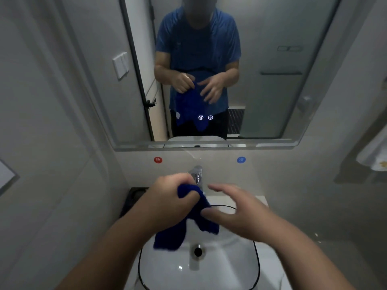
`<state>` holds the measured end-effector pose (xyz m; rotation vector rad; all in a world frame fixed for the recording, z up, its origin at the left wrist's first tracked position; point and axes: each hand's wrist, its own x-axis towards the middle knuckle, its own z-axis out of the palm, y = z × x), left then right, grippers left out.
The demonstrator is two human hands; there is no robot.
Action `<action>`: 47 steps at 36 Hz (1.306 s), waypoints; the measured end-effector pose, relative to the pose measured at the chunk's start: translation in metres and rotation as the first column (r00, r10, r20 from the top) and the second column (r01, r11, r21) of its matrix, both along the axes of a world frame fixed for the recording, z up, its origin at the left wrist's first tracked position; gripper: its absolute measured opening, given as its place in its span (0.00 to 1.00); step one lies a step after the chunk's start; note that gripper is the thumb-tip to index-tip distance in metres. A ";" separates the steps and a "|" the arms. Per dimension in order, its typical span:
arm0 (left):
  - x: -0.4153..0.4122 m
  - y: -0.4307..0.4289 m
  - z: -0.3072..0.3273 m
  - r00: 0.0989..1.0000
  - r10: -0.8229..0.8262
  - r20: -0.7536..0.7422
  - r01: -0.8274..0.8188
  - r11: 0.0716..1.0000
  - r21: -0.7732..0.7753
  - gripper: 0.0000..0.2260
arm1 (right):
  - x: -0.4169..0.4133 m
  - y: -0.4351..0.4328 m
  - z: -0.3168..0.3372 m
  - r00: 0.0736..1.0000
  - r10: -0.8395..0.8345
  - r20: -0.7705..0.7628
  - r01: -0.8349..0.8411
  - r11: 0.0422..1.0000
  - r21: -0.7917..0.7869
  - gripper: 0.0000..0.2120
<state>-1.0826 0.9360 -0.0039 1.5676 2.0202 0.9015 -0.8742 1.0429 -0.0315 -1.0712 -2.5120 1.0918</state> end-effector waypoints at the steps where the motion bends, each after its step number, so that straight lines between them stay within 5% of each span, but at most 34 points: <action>1: 0.006 0.001 -0.001 1.000 -0.011 -0.027 0.011 1.000 -0.005 0.13 | -0.008 -0.005 -0.002 0.997 0.048 -0.064 -0.048 0.999 0.004 0.41; 3: 0.012 0.004 -0.004 0.994 0.008 -0.107 -0.004 0.999 0.045 0.11 | -0.020 -0.012 -0.010 0.980 0.076 -0.185 -0.084 0.996 -0.033 0.20; 5: 0.013 0.007 -0.005 0.993 0.044 -0.106 -0.032 0.993 0.112 0.12 | -0.025 -0.016 -0.023 0.972 0.050 -0.230 -0.058 0.998 -0.028 0.14; 11: 0.007 0.011 0.022 0.984 0.093 0.154 -0.110 0.988 0.105 0.16 | -0.030 -0.032 -0.078 0.983 0.035 -0.182 -0.065 0.985 -0.160 0.17; 17: -0.005 0.001 0.038 0.986 0.122 0.115 -0.135 0.985 0.109 0.12 | -0.017 -0.009 -0.100 0.990 -0.048 -0.135 0.040 0.998 -0.056 0.11; 21: -0.033 -0.008 0.033 0.990 0.068 -0.122 -0.063 0.997 0.046 0.15 | 0.006 0.022 -0.086 0.981 -0.119 -0.150 0.082 0.969 -0.232 0.10; 25: -0.062 -0.010 0.023 0.959 0.010 -0.284 -0.074 0.973 -0.218 0.08 | 0.033 0.047 -0.042 0.950 -0.134 -0.281 -0.008 0.892 -0.451 0.10; 27: -0.073 -0.009 0.015 0.967 -0.019 -0.255 -0.077 0.930 -0.360 0.08 | 0.041 0.056 -0.020 0.975 -0.058 -0.215 -0.045 0.895 -0.443 0.13; 32: -0.071 -0.011 -0.008 0.992 -0.091 -0.085 0.039 0.874 -0.485 0.30 | 0.036 0.064 0.026 0.967 -0.063 -0.246 -0.041 0.917 -0.396 0.19; 37: -0.063 -0.007 -0.025 0.979 -0.096 -0.180 0.013 0.911 -0.411 0.15 | 0.027 0.064 0.048 0.910 -0.164 -0.381 -0.027 0.893 -0.449 0.12; 43: -0.067 -0.006 -0.030 0.995 -0.070 0.064 0.088 0.933 -0.348 0.10 | 0.023 0.067 0.049 0.925 -0.209 -0.316 0.119 0.953 -0.280 0.22; 47: -0.066 -0.006 -0.031 0.959 -0.014 0.284 0.083 0.969 -0.232 0.11 | 0.030 0.071 0.053 0.924 -0.197 -0.328 0.084 0.940 -0.329 0.21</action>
